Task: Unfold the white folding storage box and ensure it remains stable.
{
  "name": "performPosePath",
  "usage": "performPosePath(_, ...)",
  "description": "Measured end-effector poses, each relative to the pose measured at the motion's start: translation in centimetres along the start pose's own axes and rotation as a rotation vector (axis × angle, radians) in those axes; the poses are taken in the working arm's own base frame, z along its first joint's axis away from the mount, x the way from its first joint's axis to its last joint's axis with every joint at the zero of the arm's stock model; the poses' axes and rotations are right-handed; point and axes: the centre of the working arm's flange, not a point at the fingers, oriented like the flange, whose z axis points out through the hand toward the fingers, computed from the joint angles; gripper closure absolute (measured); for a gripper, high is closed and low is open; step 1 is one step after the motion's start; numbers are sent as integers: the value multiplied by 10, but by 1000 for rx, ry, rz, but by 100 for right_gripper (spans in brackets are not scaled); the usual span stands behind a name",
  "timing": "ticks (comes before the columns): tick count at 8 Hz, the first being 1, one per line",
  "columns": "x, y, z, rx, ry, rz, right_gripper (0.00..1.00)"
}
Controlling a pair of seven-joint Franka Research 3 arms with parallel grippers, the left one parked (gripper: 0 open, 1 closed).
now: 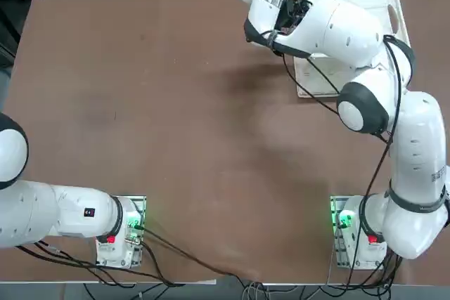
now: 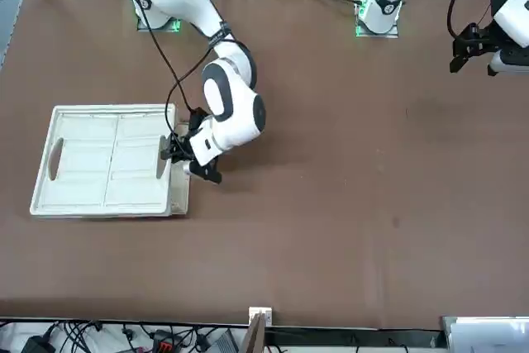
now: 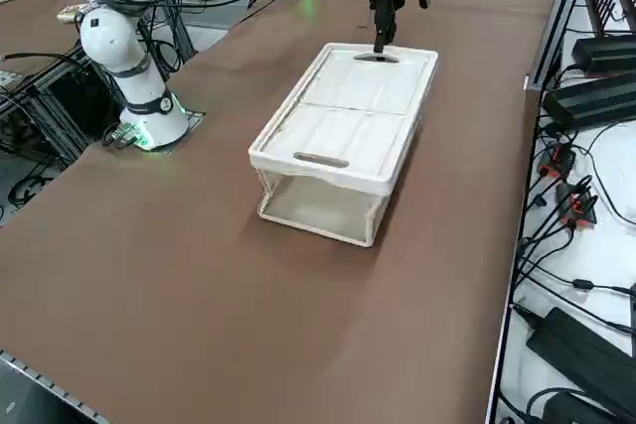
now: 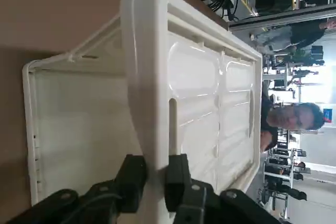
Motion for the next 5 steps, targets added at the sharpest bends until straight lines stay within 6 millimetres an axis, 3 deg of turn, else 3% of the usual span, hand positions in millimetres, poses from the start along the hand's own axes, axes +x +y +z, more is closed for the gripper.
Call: performPosePath(5,-5,-8,-2,-55,26,-13,76)
